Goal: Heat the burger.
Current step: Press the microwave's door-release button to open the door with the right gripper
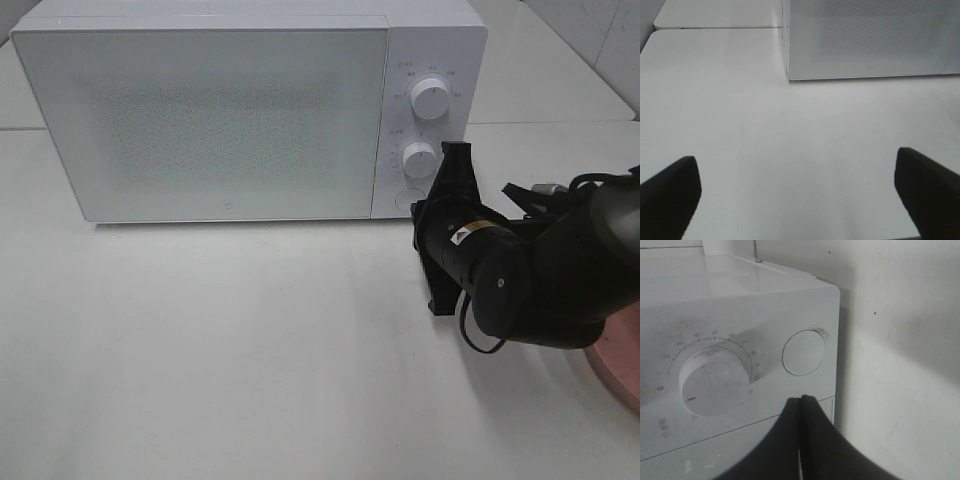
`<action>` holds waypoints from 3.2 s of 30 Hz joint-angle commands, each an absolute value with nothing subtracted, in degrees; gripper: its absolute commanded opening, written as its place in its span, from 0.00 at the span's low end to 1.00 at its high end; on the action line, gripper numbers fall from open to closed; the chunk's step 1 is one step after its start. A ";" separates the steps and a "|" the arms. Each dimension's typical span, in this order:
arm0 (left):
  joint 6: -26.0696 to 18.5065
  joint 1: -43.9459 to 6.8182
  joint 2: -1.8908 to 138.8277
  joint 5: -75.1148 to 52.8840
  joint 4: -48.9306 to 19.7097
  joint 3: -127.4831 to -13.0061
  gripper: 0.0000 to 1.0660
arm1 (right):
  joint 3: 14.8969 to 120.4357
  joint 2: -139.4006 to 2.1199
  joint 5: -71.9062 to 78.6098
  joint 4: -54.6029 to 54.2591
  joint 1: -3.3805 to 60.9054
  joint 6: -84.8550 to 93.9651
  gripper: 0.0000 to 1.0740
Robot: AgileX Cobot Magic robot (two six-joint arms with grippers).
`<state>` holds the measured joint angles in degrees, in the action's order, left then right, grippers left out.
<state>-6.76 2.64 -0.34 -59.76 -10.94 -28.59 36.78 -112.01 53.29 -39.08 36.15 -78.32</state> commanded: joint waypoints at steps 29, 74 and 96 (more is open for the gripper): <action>-6.53 2.35 -1.55 -59.42 -10.83 -28.48 0.97 | 48.13 -121.24 49.73 -39.30 31.97 -76.20 0.00; -6.53 2.35 -1.55 -59.42 -10.83 -28.48 0.97 | 59.19 -123.53 64.74 -39.99 29.34 -71.85 0.00; -6.53 2.35 -1.55 -59.42 -10.83 -28.48 0.97 | 55.00 -122.50 58.16 -39.48 30.60 -73.80 0.01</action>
<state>-6.76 2.64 -0.34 -59.76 -10.77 -28.59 53.29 -124.50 50.25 -43.43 31.68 -72.36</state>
